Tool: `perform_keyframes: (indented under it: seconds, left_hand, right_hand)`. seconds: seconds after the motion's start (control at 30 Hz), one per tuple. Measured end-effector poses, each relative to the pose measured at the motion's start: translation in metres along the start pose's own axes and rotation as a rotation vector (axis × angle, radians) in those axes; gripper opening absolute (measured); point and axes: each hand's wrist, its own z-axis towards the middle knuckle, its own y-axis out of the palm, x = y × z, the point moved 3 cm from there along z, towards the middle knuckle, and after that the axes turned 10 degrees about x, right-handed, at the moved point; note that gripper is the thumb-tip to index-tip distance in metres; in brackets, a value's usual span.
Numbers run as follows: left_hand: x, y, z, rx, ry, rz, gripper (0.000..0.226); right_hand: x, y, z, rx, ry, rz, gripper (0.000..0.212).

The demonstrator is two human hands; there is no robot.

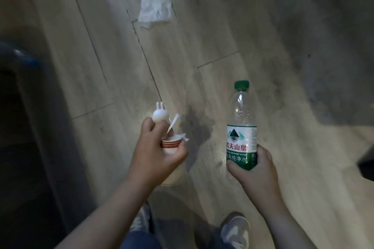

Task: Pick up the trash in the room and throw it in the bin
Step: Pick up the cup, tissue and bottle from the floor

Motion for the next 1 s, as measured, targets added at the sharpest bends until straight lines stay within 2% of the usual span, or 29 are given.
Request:
perform_keyframes:
  seconds: [0.5,0.6,0.67,0.87,1.0]
  left_hand:
    - [0.346,-0.268,-0.063,0.102,0.159,-0.198,0.03]
    - [0.405,-0.31,-0.076,0.111,0.249,-0.255,0.029]
    - [0.444,-0.336,-0.086,0.092,0.307,-0.295,0.03]
    - [0.552,-0.39,-0.124,-0.01,0.529,-0.387,0.029]
    - [0.619,-0.399,-0.157,-0.071,0.642,-0.436,0.02]
  right_hand:
    - [-0.239,-0.308,-0.193,0.148,-0.021,0.164,0.056]
    - [-0.276,-0.367,-0.234,0.21,-0.027,0.235,0.061]
    - [-0.297,-0.405,-0.264,0.281,-0.04,0.297,0.054]
    - [-0.325,-0.502,-0.358,0.496,-0.05,0.423,0.038]
    - [-0.31,-0.556,-0.416,0.656,-0.004,0.536,0.045]
